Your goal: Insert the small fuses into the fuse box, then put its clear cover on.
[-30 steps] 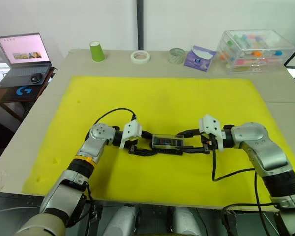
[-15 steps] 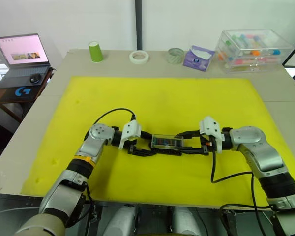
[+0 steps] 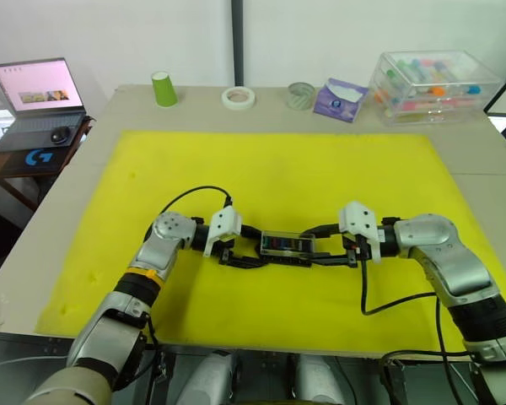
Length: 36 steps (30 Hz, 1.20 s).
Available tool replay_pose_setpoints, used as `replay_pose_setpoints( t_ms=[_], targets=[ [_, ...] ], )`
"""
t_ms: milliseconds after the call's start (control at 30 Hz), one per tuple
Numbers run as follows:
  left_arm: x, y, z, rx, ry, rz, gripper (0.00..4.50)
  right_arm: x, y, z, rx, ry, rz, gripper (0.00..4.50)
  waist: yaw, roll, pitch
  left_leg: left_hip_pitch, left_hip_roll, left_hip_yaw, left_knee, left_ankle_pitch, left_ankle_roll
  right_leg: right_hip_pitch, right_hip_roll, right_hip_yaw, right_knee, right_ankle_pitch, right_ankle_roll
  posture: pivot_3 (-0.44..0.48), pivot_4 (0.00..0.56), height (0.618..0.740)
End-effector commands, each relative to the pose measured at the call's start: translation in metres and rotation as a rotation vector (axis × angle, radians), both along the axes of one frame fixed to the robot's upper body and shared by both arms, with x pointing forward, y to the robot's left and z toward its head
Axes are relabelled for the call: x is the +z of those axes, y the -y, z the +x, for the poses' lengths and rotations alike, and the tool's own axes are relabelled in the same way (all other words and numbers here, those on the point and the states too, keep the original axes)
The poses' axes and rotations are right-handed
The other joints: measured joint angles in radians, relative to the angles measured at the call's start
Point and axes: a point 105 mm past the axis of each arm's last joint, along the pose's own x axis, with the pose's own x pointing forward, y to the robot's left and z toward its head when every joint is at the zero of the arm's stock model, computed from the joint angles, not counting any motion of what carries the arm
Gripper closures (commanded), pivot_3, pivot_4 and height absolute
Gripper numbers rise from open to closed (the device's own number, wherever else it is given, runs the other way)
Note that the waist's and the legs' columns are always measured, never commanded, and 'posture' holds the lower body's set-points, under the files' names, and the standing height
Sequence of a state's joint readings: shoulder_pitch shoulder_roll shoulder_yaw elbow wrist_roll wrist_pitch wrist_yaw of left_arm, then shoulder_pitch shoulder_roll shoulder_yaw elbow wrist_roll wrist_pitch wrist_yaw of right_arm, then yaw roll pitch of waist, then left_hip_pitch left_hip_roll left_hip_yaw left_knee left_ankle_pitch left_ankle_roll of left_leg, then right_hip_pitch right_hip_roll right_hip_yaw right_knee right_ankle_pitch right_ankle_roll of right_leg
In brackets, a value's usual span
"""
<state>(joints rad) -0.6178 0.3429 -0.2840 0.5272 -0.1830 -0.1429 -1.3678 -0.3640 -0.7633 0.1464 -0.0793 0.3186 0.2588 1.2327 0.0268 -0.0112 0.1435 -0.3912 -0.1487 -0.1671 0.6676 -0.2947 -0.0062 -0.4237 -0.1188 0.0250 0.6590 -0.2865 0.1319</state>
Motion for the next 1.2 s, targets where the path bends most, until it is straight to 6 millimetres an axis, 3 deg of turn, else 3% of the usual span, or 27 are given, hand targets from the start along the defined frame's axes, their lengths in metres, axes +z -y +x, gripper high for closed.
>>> replay_pose_setpoints(
  t_ms=[33, 1200],
  targets=[
    [0.0027, 0.0035, -0.0022, -0.017, 0.018, -0.012, 1.77, -0.0082, 0.0034, -0.0005, -0.018, -0.023, -0.055, 2.63, 0.0, 0.0, 0.0, 0.0, 0.0, 0.0, 0.0, 0.0, 0.0, 0.0, 0.0, 0.0, 0.0, 0.0, 0.0, 0.0, 0.15, 0.74],
    [0.0015, 0.0049, -0.0032, -0.015, 0.023, -0.017, 1.77, -0.0021, 0.0016, -0.0017, -0.016, -0.06, -0.071, 2.63, 0.002, 0.0, 0.0, 0.0, 0.0, 0.0, 0.0, 0.0, 0.0, 0.0, 0.0, 0.0, 0.0, 0.0, 0.0, 0.0, 0.15, 0.74]
  ],
)
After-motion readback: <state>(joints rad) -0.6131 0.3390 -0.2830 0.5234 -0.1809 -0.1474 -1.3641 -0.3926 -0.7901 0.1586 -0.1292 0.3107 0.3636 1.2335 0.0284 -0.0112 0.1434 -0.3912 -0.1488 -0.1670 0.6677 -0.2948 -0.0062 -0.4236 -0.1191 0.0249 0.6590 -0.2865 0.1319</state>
